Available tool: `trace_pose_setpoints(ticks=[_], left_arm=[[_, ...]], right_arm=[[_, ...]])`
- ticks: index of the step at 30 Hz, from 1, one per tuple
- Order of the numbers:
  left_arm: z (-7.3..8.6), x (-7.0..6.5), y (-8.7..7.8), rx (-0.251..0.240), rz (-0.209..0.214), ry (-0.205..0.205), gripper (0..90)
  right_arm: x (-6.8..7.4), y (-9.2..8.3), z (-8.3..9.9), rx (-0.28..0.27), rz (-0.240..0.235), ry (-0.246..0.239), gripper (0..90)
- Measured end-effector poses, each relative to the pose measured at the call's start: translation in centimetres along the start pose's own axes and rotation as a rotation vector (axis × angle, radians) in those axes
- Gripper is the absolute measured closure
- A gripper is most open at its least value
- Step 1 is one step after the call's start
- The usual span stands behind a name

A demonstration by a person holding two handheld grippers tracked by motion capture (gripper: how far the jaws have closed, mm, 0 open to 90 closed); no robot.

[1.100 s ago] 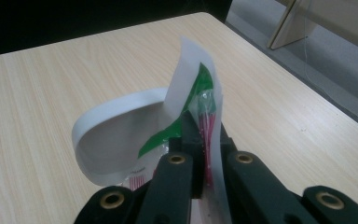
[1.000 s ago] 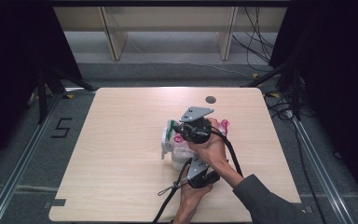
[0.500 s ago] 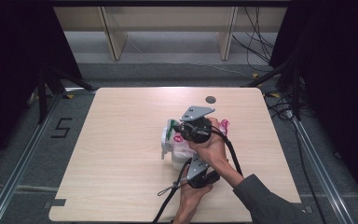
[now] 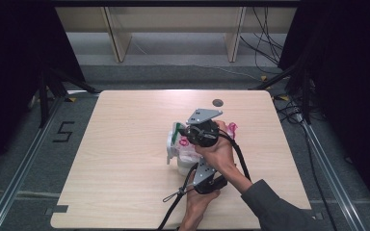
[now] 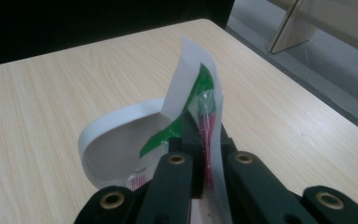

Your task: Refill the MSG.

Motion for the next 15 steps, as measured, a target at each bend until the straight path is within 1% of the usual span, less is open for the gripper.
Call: trace_pose_setpoints(ticks=[1, 2, 3, 4, 5, 6, 7, 8, 9, 10, 11, 12, 13, 14, 15], left_arm=[[0.02, -0.02, 0.0, 0.0, 0.001, 0.0, 72.1], [0.04, -0.01, -0.01, 0.0, 0.001, 0.0, 72.1], [0.0, -0.01, -0.03, 0.0, 0.001, -0.002, 72.1], [-0.2, -0.06, 0.15, -0.032, 0.011, -0.007, 72.1], [-0.19, -0.04, 0.08, -0.027, 0.008, -0.006, 72.1], [-0.05, 0.02, -0.11, 0.002, -0.002, 0.001, 72.1], [-0.03, 0.02, -0.13, 0.003, 0.0, 0.005, 72.1], [-0.04, 0.01, -0.09, 0.001, -0.001, 0.002, 72.1], [-0.21, -0.05, 0.19, -0.036, 0.014, -0.008, 72.1], [-0.19, -0.03, 0.21, -0.035, 0.013, -0.009, 72.1], [0.0, 0.04, 0.01, -0.001, 0.0, -0.002, 72.1], [0.08, 0.06, 0.02, 0.0, -0.002, -0.001, 72.1], [0.1, 0.03, 0.01, 0.001, -0.001, -0.005, 72.1], [0.1, 0.05, 0.01, 0.002, 0.0, -0.004, 72.1], [0.09, 0.05, 0.01, 0.001, 0.0, -0.004, 72.1]], right_arm=[[-0.05, 0.02, 0.06, 0.008, 0.002, -0.011, 90.0], [-0.11, 0.21, 0.0, -0.002, 0.006, -0.037, 90.0], [0.01, 0.21, 0.15, 0.013, 0.003, -0.019, 90.0], [0.04, 0.22, 0.08, 0.01, -0.005, -0.024, 90.0], [-0.06, 0.12, -0.04, 0.002, 0.002, -0.021, 90.0], [-0.05, 0.05, -0.14, -0.005, -0.002, -0.014, 90.0], [-0.08, -0.06, -0.21, -0.002, -0.007, -0.023, 90.0], [-0.03, -0.09, -0.2, 0.002, -0.007, -0.016, 90.0], [0.01, -0.04, -0.16, 0.006, -0.01, -0.015, 90.0], [-0.01, 0.05, -0.18, 0.0, -0.006, -0.019, 90.0], [-0.01, 0.07, -0.08, -0.002, 0.005, -0.006, 90.0], [0.02, 0.16, 0.08, 0.013, 0.003, -0.016, 90.0], [-0.04, 0.24, 0.11, 0.013, 0.005, -0.028, 90.0], [0.03, 0.23, 0.16, 0.017, 0.004, -0.02, 90.0], [0.0, 0.27, 0.06, 0.008, 0.004, -0.026, 90.0]])
Point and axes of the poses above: each handheld gripper's, and its own axes: y roughly forward along the jaws, z roughly out of its underside, x roughly to its left, the point moved 8 cm from there along y, roughly forward along the jaws, and after that the axes turned 10 degrees about y, right-handed, at the moved point
